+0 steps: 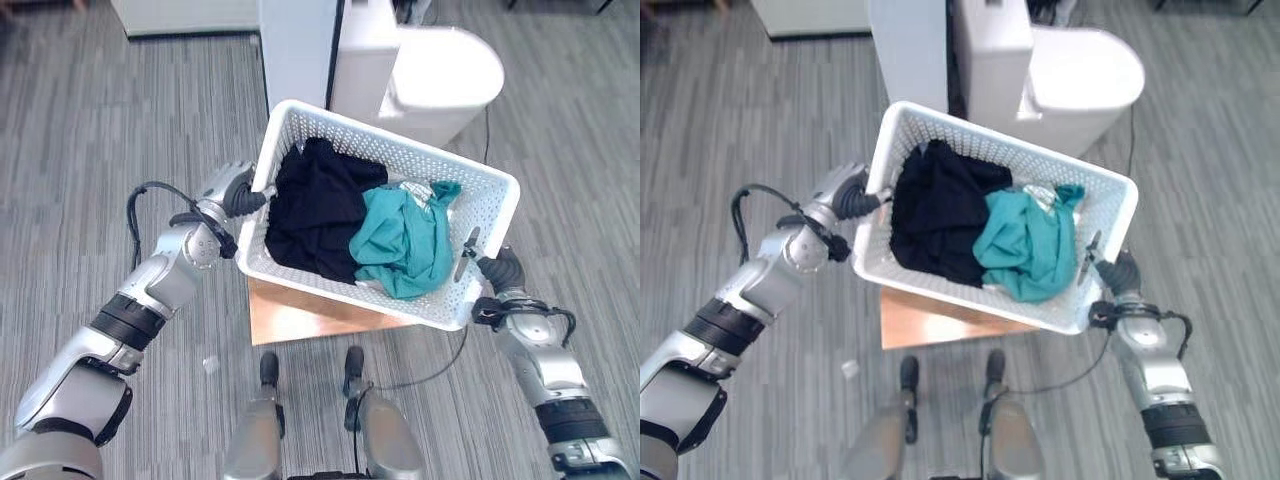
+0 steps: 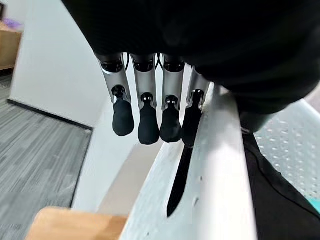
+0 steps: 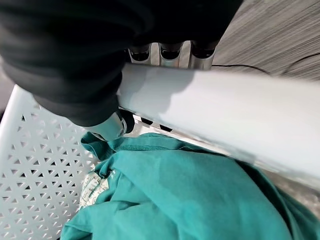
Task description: Grab the laundry basket,head to the washer,open it,put in the laundry and shut it.
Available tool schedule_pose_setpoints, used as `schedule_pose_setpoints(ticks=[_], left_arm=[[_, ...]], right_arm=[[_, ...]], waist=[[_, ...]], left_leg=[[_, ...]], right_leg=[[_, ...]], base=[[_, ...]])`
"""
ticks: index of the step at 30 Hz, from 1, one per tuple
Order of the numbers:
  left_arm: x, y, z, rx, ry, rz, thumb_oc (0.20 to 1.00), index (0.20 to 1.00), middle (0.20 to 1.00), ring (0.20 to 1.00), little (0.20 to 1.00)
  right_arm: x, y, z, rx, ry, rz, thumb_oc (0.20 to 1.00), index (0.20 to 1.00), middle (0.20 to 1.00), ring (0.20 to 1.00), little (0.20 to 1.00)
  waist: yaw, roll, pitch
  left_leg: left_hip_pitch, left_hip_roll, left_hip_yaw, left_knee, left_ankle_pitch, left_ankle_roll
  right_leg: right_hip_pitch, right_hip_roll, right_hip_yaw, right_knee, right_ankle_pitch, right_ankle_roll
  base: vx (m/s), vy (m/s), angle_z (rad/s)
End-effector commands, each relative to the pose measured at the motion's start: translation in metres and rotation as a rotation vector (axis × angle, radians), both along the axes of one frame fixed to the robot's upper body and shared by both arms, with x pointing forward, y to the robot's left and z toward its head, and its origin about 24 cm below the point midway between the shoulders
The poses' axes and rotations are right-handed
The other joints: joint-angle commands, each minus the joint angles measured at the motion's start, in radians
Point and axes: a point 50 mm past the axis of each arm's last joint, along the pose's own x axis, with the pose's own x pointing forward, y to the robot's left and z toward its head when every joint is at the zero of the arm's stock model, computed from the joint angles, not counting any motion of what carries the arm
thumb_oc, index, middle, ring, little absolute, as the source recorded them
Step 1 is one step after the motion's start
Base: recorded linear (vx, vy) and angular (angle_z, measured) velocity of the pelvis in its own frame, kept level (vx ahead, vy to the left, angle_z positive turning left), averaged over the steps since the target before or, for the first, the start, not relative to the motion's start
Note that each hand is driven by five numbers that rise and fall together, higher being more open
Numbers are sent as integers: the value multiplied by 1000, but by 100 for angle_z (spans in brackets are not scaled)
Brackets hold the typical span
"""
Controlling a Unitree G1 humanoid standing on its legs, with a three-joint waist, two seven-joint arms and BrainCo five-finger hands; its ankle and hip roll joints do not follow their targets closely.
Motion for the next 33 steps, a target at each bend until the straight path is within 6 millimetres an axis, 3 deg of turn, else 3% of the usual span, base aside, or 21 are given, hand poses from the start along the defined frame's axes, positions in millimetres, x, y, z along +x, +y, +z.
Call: schedule_pose_setpoints(ticks=[1, 10, 15, 16, 18, 19, 23, 24, 25, 26, 28, 30, 33], left_arm=[[2, -36, -11, -3, 48, -139, 200, 200, 200, 200, 200], [10, -69, -37, 8, 182, -182, 200, 200, 200, 200, 200], [14, -81, -35, -1, 196, -197, 200, 200, 200, 200, 200], [18, -86, -25, 1, 173, -200, 200, 200, 200, 200, 200], [26, -83, -11, -3, 133, -171, 200, 200, 200, 200, 200], [27, -82, -6, -12, 120, -168, 200, 200, 200, 200, 200], [29, -79, 6, -28, 93, -156, 200, 200, 200, 200, 200], [30, -76, 13, -40, 75, -152, 200, 200, 200, 200, 200], [30, -76, 13, -39, 74, -153, 200, 200, 200, 200, 200], [30, -78, 18, -37, 61, -164, 200, 200, 200, 200, 200], [30, -81, 20, -47, 50, -175, 200, 200, 200, 200, 200], [31, -83, 18, -44, 51, -172, 200, 200, 200, 200, 200], [30, -80, 22, -37, 39, -175, 200, 200, 200, 200, 200]], right_arm=[[3, 8, 53, -11, -206, 161, 200, 200, 200, 200, 200], [-21, -17, 50, -36, -133, 156, 200, 200, 200, 200, 200], [-27, -32, 58, -68, -131, 118, 200, 200, 200, 200, 200], [-28, -39, 65, -91, -139, 92, 200, 200, 200, 200, 200], [-25, -43, 73, -115, -156, 83, 200, 200, 200, 200, 200], [-23, -42, 74, -112, -158, 85, 200, 200, 200, 200, 200], [-22, -46, 75, -104, -152, 79, 200, 200, 200, 200, 200], [-26, -53, 67, -87, -116, 47, 200, 200, 200, 200, 200], [-26, -53, 67, -87, -117, 47, 200, 200, 200, 200, 200], [-33, -61, 60, -82, -96, 6, 200, 200, 200, 200, 200], [-35, -62, 53, -52, -90, -14, 200, 200, 200, 200, 200], [-33, -59, 43, -10, -91, -39, 200, 200, 200, 200, 200], [-27, -52, 34, 9, -77, -33, 200, 200, 200, 200, 200]], waist=[[-15, 9, -147], [-30, -6, -213], [-38, -6, -222], [-42, -18, -203], [-48, -33, -181], [-54, -31, -176], [-73, -17, -176], [-91, 11, -190], [-90, 7, -191], [-107, 30, -208], [-126, 38, -209], [-116, 40, -201], [-105, 47, -197]], left_leg=[[27, 10, 12, 55, -146, 29], [101, 58, 15, -46, -69, -17], [77, 85, 11, -78, -10, -42], [38, 90, -10, -30, -11, -51], [29, 61, -79, 129, -125, -44], [36, 54, -109, 204, -156, -40], [85, 45, -182, 391, -189, -19], [160, 60, -199, 355, -211, -18], [161, 56, -198, 348, -204, -17], [219, 50, -196, 248, -254, -18], [246, 26, -167, 181, -331, -2], [252, -20, -135, 140, -341, 19], [252, -63, -90, 92, -343, 52]], right_leg=[[72, -24, -63, 120, -209, 50], [160, 43, -89, 35, -224, 22], [153, 69, -98, 8, -222, 14], [138, 62, -93, 17, -217, 10], [100, 42, -61, 39, -202, 9], [84, 37, -47, 50, -196, 10], [38, 36, 18, 89, -170, 14], [16, 48, 61, 106, -158, 25], [14, 43, 63, 103, -154, 26], [-18, 40, 94, 106, -128, 48], [-49, 17, 114, 103, -88, 71], [-78, -24, 140, 57, -1, 107], [-90, -52, 133, -23, 42, 142]], base=[[18, -47, 7], [-20, -148, 8], [-153, -108, -3], [-303, -2, -2], [-341, 52, -11], [-219, 118, -17], [-104, 177, -42], [-74, 275, -29], [-116, 387, -88], [-159, 308, -95], [-219, 380, -65], [-282, 377, -72], [-277, 283, -93]])
